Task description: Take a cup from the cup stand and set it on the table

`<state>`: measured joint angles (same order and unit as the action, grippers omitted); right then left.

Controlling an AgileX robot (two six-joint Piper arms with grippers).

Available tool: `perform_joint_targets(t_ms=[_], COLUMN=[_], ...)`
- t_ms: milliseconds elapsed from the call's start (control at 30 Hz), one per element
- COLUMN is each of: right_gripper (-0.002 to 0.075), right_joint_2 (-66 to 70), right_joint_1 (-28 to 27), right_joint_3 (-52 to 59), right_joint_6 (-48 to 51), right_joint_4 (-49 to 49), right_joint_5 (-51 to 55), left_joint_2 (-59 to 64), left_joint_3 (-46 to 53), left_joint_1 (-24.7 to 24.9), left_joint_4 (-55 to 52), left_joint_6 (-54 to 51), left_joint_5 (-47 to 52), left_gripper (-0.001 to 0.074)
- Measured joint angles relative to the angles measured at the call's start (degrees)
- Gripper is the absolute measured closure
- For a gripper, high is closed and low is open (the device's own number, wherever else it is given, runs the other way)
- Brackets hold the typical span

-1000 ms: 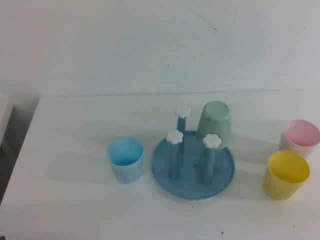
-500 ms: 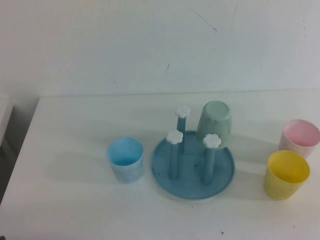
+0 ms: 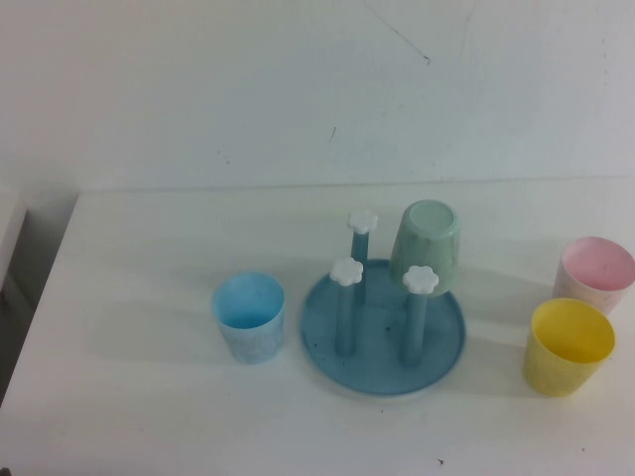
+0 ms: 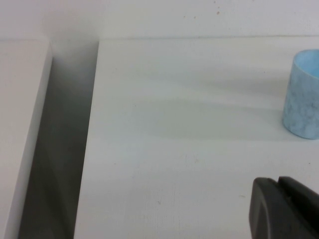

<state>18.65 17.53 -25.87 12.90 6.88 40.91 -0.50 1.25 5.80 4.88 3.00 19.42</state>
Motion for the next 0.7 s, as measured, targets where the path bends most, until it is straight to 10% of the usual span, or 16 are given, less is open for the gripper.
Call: perform_joint_targets(t_ms=[300, 700], right_gripper=[0.0726, 0.0726], right_joint_2=[-0.1, -12.3], right_joint_1=[-0.5, -14.0], right_joint_3=[0.3, 17.8], right_joint_6=[0.0, -6.9], right_joint_4=[0.1, -0.1], right_joint_5=[-0.6, -17.9], left_joint_2=[0.0, 0.0], left_joint_3=[0.0, 0.0], left_joint_1=[0.0, 0.0], left_joint_4=[0.0, 0.0], left_joint_6=[0.0, 0.0], left_joint_5=[0.1, 0.1], left_gripper=[0.0736, 0.0737])
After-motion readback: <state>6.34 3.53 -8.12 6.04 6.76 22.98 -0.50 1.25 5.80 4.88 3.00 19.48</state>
